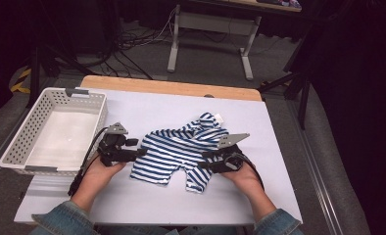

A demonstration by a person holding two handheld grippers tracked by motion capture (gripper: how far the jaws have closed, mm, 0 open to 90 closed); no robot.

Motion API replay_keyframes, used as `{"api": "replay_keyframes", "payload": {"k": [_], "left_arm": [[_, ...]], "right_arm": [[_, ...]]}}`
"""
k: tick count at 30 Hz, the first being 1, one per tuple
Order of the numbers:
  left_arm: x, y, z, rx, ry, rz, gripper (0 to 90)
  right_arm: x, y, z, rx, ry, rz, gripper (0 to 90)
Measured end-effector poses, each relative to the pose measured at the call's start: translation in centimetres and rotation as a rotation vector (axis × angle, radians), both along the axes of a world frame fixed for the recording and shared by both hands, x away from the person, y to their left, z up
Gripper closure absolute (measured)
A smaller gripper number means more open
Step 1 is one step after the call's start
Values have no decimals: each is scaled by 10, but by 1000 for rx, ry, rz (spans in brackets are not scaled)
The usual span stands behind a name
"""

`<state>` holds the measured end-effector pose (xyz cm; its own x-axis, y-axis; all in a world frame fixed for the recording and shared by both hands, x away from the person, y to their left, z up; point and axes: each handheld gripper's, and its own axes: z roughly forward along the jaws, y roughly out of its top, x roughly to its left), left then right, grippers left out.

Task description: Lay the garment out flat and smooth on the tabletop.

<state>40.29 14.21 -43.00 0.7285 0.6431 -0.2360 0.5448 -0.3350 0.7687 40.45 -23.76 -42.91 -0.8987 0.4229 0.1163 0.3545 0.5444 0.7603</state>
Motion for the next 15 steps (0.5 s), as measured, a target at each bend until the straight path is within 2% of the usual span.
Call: {"api": "replay_keyframes", "payload": {"k": [3,4,5,7,10,12,13,15], "left_arm": [[-3,2,-3,3,9,1,428],[-5,3,-5,9,9,-4,432],[-7,3,-9,6,22,-5,434],[-8,4,-12,8,31,-8,436],[-11,5,-17,26,40,-18,445],[-12,5,-20,23,56,-20,445],[-13,4,-23,32,71,-16,448],[-13,3,-26,62,71,-14,454]], "right_arm": [[-3,9,-3,-21,3,32,536],[-4,18,-6,-35,11,61,536],[-4,21,-8,-41,14,69,535],[-4,23,-9,-45,18,71,532],[-3,28,-15,-74,36,88,528],[-3,30,-17,-95,42,93,528],[-4,31,-19,-112,46,97,536],[-5,31,-20,-121,49,102,574]]}}
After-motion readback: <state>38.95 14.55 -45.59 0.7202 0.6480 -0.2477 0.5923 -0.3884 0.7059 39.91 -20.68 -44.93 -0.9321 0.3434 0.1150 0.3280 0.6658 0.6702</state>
